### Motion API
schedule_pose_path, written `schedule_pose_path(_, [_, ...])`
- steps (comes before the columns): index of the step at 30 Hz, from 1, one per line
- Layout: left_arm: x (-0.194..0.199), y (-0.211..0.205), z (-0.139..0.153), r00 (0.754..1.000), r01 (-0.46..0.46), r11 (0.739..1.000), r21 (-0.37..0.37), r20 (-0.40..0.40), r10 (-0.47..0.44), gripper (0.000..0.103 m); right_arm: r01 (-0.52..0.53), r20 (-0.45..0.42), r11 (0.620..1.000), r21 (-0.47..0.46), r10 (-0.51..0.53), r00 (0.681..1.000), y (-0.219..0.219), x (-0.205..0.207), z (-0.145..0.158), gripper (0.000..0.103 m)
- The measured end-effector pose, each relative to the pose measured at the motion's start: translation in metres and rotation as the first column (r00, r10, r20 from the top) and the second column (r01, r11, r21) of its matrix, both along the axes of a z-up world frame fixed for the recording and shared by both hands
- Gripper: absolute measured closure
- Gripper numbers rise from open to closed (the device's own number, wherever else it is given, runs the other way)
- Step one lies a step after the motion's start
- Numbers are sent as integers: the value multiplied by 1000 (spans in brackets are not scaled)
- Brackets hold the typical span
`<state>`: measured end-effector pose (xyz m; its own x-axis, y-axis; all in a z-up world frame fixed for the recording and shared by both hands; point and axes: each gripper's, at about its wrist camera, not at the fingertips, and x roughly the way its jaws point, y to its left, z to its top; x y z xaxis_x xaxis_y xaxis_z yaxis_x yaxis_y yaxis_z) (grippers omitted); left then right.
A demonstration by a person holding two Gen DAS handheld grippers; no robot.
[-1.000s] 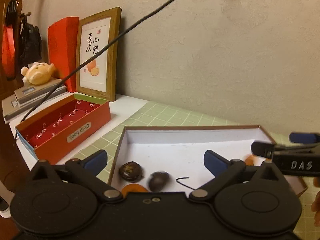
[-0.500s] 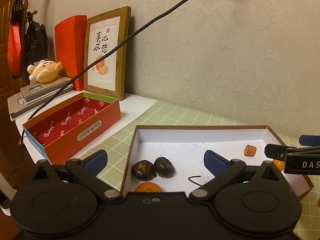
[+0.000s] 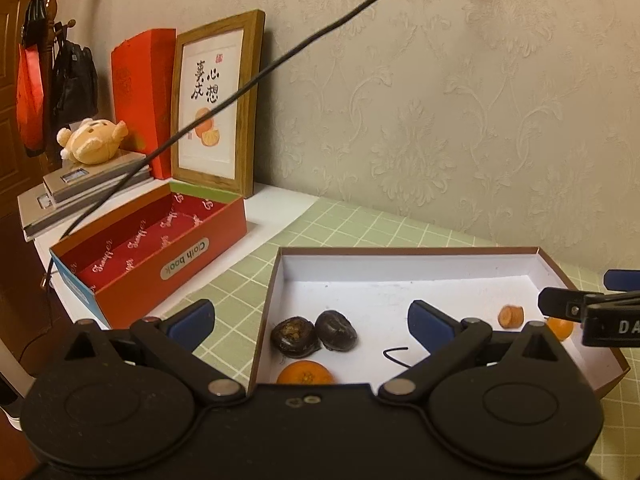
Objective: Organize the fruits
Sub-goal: 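Withdraw both tools from the box back toward the last fruits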
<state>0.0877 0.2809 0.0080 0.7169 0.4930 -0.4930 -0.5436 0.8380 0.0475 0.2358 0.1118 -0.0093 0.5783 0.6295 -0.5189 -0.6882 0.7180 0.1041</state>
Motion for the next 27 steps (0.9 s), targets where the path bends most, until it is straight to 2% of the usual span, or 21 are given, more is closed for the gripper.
schedule_pose_path(9, [-6, -16, 16, 999, 33, 999, -23, 22, -32, 6, -6, 7, 1000, -10, 7, 1000, -27, -7, 14, 0])
schedule_pose_path(14, [1, -47, 25, 994, 103, 994, -46, 43, -101, 6, 59, 6, 996, -61, -59, 998, -84, -5, 16, 0])
schedule_pose_path(18, [15, -84, 32, 985, 166, 985, -40, 57, -164, 6, 157, 58, 984, -80, -153, 987, -137, -8, 22, 0])
schedule_pose_path(20, [22, -106, 34, 976, 209, 977, -37, 62, -207, 6, 199, 62, 976, -85, -195, 979, -166, -11, 26, 0])
schedule_pose_path(23, [33, -141, 34, 958, 282, 959, -10, 64, -281, 7, 251, 23, 965, -73, -250, 968, -211, -12, 27, 0])
schedule_pose_path(27, [49, -183, 29, 938, 343, 939, 3, 52, -342, 7, 344, 47, 934, -99, -341, 939, -258, -12, 23, 0])
